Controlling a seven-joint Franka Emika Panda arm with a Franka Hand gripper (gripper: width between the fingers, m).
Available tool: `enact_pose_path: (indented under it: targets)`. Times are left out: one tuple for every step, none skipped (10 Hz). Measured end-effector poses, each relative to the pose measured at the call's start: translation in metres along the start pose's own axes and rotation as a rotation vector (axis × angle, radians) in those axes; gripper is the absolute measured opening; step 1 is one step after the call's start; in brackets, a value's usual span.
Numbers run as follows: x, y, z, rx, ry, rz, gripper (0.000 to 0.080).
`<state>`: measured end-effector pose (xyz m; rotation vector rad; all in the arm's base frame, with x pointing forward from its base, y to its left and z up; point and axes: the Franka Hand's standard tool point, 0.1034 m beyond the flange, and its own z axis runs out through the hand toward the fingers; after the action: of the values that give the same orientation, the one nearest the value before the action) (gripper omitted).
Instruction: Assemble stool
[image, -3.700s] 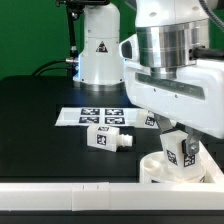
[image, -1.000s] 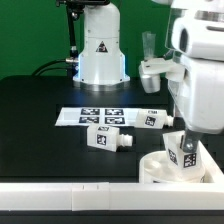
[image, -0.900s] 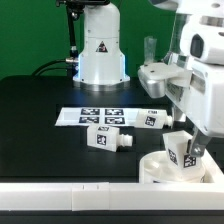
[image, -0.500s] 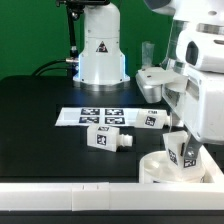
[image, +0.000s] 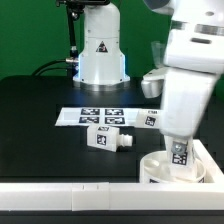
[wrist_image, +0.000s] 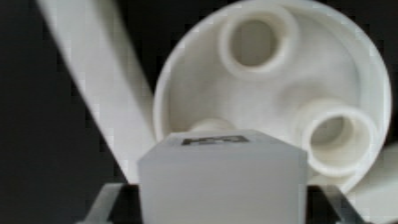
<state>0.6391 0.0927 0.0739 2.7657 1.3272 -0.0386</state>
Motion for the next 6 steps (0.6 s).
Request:
enact_pose_path:
  targets:
    - [-0.0007, -0.0012, 0.0003, 0.046, -0.008, 0.160, 0.0335]
    - [0.0002, -0.0009, 0.0007, 0.042, -0.007, 0.212, 0.0335]
    - [0.0007, -0.0015, 0.0007, 0.042, -0.009, 0.294, 0.0335]
    - [0.0007, -0.0016, 0.0008, 0.042, -0.011, 0.357, 0.0335]
    - [0.0011, -0.0021, 0.0007, 0.047, -0.010, 0.456, 0.0335]
    - [0.0020, -0.0033, 0.0011, 0.072, -0.001, 0.720, 0.0335]
